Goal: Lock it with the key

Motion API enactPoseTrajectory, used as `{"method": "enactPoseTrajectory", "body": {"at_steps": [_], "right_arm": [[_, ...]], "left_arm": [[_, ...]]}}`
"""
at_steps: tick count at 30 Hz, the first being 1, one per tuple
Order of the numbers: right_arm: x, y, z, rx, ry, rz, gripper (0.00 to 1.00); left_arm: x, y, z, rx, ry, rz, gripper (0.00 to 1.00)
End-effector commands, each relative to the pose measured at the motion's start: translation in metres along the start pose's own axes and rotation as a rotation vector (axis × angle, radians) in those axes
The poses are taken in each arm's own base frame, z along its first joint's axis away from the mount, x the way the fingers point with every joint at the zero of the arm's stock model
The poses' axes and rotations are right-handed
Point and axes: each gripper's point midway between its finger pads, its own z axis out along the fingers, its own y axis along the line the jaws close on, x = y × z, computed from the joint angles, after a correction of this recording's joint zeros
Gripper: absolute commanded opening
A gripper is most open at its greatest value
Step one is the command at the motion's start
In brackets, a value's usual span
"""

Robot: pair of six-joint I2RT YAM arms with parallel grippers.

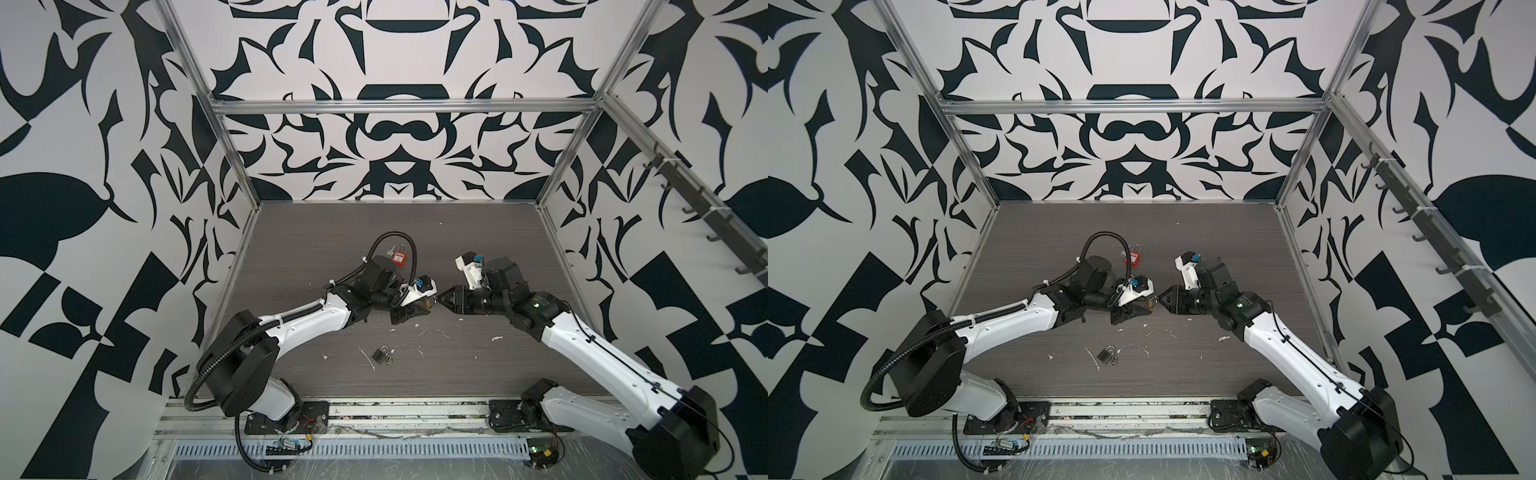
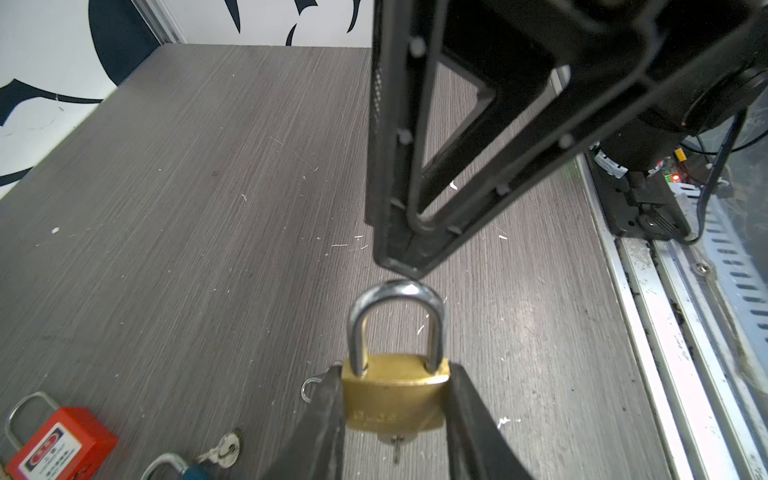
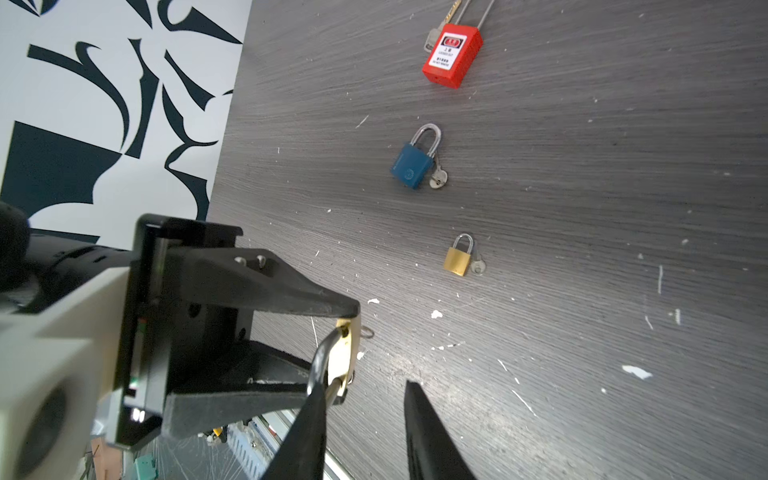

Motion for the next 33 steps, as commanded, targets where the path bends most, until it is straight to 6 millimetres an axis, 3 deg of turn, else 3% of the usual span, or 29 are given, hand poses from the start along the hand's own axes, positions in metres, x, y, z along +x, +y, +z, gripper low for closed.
{"method": "enactPoseTrajectory", "body": {"at_steps": [1,13,33], "right_arm": [[-0.010,0.014,-0.002,-0.053,-0.031,-0.019,0.33],[-0.012,0.017,0.002,-0.070,-0.025,-0.008,0.32],[-0.003,0.013,0.012,-0.089,0.009,0.019,0.07]], "left_arm": [[-0.012,0.002,0.001,0.002,-0.017,0.035,0.00],[-0.012,0.006,0.003,-0.018,-0.008,0.037,0.00],[-0.012,0.011,0.004,-0.064,-0.001,0.035,0.00]]}}
